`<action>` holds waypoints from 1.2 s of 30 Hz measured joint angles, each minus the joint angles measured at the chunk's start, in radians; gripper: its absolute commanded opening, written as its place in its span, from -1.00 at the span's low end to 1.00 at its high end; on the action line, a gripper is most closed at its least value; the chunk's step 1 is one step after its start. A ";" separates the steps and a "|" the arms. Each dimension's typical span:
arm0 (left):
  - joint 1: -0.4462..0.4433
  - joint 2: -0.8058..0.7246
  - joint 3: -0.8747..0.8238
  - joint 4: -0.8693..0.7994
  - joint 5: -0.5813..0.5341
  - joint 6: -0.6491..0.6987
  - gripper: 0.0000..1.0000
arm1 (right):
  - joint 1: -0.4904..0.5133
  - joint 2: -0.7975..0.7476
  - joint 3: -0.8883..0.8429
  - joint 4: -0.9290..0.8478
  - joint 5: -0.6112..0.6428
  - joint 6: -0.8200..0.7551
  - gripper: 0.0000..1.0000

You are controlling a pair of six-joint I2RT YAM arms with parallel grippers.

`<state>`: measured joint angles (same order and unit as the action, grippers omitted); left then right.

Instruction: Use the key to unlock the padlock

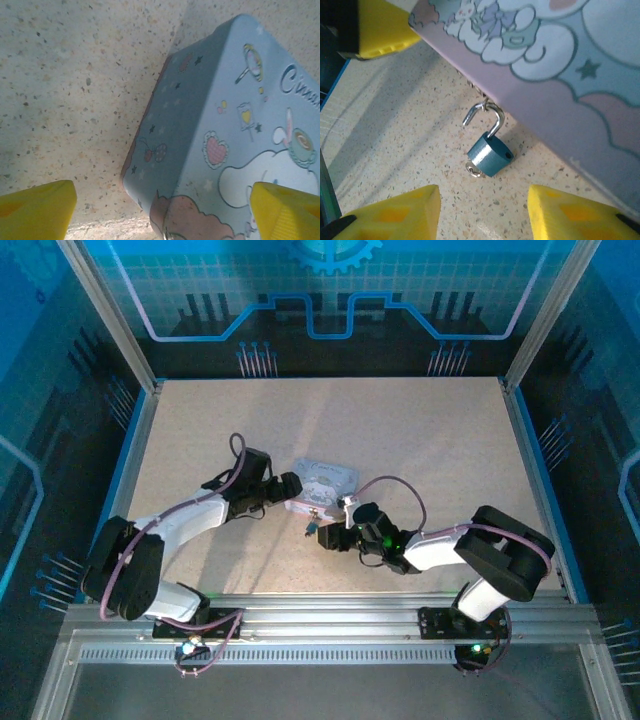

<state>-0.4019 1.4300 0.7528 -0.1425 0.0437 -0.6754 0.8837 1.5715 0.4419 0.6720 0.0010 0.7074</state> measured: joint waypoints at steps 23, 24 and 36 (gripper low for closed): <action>-0.005 -0.163 -0.208 0.101 0.037 -0.086 0.63 | -0.208 0.042 0.044 0.040 -0.219 -0.185 0.18; -0.007 -0.175 -0.218 0.099 0.037 -0.090 0.63 | -0.212 0.049 0.048 0.047 -0.229 -0.187 0.18; -0.026 -0.243 -0.270 0.096 0.036 -0.136 0.63 | -0.219 0.003 -0.010 0.098 -0.275 -0.176 0.23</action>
<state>-0.4278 1.1870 0.4828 -0.0467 0.0795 -0.8112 0.6651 1.5745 0.4320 0.7700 -0.2745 0.5312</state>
